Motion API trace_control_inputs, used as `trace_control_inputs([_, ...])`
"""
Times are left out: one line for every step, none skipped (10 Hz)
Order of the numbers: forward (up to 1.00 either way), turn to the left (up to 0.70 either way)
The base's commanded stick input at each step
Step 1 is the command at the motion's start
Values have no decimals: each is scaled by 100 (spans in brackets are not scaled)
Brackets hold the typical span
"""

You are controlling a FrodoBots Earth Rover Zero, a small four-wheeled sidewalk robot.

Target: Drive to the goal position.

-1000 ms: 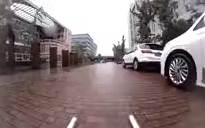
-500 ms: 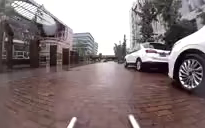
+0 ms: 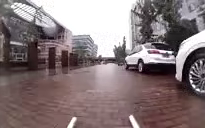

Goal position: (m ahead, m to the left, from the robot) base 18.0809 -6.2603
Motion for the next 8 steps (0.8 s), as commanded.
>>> trace_control_inputs([70, 0])
trace_control_inputs([70, 0])
trace_control_inputs([70, 0])
trace_control_inputs([70, 0])
trace_control_inputs([70, 0])
trace_control_inputs([70, 0])
trace_control_inputs([70, 0])
trace_control_inputs([70, 0])
